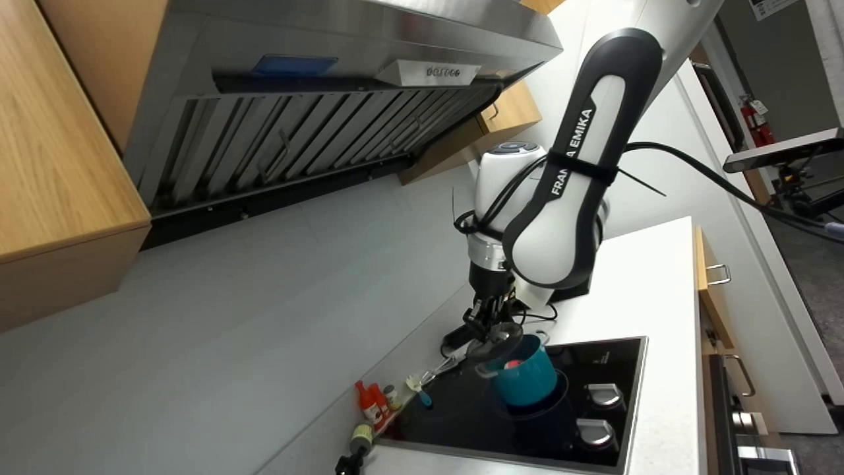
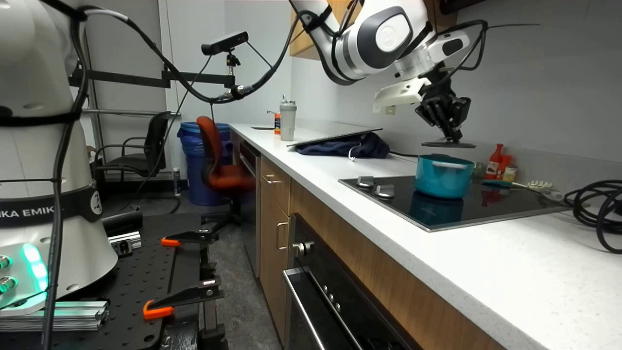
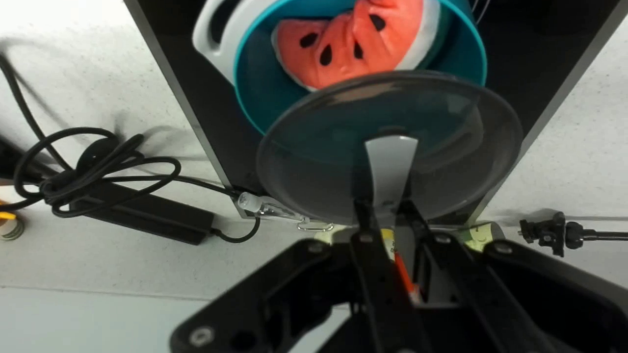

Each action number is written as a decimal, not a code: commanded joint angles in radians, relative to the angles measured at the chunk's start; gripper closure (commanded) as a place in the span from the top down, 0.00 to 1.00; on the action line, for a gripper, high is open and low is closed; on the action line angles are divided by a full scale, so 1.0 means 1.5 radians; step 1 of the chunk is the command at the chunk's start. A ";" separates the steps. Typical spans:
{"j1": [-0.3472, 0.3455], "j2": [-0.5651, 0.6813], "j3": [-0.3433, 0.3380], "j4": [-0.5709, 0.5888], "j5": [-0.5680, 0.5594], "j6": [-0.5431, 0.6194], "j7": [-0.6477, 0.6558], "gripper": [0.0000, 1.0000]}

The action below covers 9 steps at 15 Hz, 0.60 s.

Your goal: Take the lid from the blue pot and put it at the left of the stove

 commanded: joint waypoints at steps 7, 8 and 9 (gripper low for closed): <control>0.003 -0.045 0.054 -0.071 0.005 0.015 -0.027 0.04; -0.019 -0.048 0.085 -0.080 -0.011 0.013 -0.018 0.04; -0.022 -0.050 0.099 -0.087 -0.008 0.012 -0.022 0.04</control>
